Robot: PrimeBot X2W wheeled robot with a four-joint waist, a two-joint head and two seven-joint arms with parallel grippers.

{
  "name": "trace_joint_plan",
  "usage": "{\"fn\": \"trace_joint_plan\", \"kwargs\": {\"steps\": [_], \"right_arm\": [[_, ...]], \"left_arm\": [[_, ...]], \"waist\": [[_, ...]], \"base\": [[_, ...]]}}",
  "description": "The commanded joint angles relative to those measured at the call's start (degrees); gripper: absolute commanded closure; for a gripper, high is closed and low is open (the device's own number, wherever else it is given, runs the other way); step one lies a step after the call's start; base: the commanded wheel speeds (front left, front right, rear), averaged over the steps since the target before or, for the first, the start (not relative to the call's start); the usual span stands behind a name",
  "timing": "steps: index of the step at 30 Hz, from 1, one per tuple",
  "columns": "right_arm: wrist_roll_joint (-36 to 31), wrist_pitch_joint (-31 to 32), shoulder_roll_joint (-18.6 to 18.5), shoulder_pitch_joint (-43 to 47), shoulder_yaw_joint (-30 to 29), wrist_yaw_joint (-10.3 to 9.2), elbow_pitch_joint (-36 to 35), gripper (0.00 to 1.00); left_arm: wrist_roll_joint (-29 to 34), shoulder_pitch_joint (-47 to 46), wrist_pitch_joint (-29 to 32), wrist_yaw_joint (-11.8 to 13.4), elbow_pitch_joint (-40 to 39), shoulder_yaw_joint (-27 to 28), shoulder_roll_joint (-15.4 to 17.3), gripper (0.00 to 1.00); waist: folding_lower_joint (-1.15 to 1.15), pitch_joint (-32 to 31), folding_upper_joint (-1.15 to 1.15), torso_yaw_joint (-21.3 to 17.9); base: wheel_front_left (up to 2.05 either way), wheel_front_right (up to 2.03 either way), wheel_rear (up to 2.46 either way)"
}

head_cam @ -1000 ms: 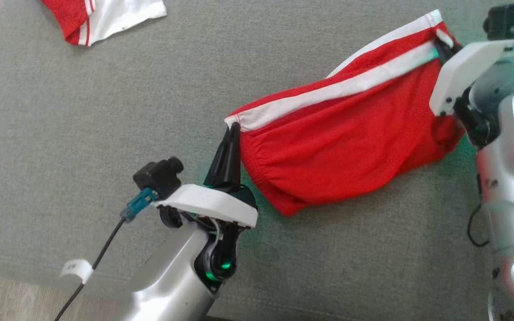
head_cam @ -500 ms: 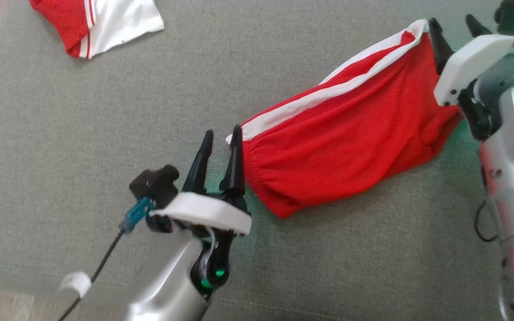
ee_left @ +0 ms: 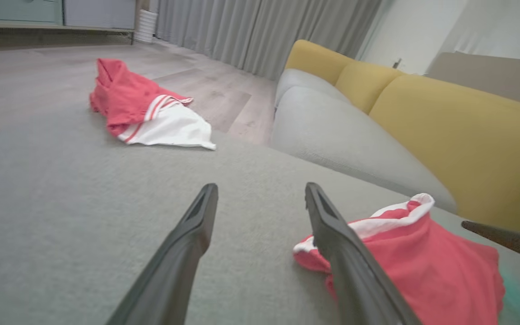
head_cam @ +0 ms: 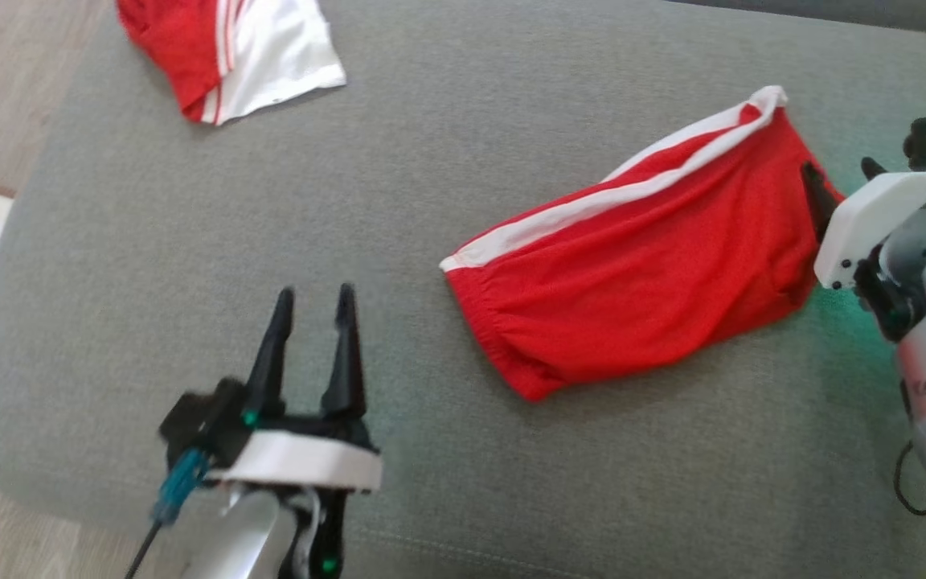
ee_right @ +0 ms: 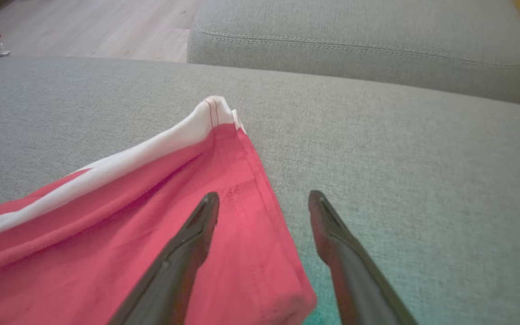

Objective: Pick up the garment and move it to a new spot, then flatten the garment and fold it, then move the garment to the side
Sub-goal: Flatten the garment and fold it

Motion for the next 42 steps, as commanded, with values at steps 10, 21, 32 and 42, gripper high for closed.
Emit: {"fn": "trace_joint_plan", "kwargs": {"steps": [10,21,32,42], "right_arm": [[2.34,4.62,-1.90,2.11,-1.59,-0.04,4.91,0.00],[4.00,-0.77,1.48,3.32,-1.32,-0.04,5.44,1.00],[8.21,-10.51,5.36,11.12,-3.70,-0.04,1.85,1.00],[9.12,-13.96,8.45,23.32,-7.84,-0.04,-9.05,1.00]], "left_arm": [[0.46,6.13,-0.46,2.44,-6.59,4.79,1.53,0.00],[1.94,7.05,-0.29,2.71,-7.40,4.62,2.39,0.00],[1.65,10.54,0.55,4.28,-8.59,5.70,4.65,0.00],[1.32,13.06,0.70,5.21,-9.86,5.82,5.10,0.00]], "waist": [[0.01,0.63,0.00,4.21],[0.01,-2.87,0.00,0.72],[0.01,-10.05,0.00,-9.80],[0.01,-11.22,0.00,-16.13]], "base": [[0.00,0.00,0.00],[0.00,0.00,0.00],[0.00,0.00,0.00],[0.00,0.00,0.00]]}}
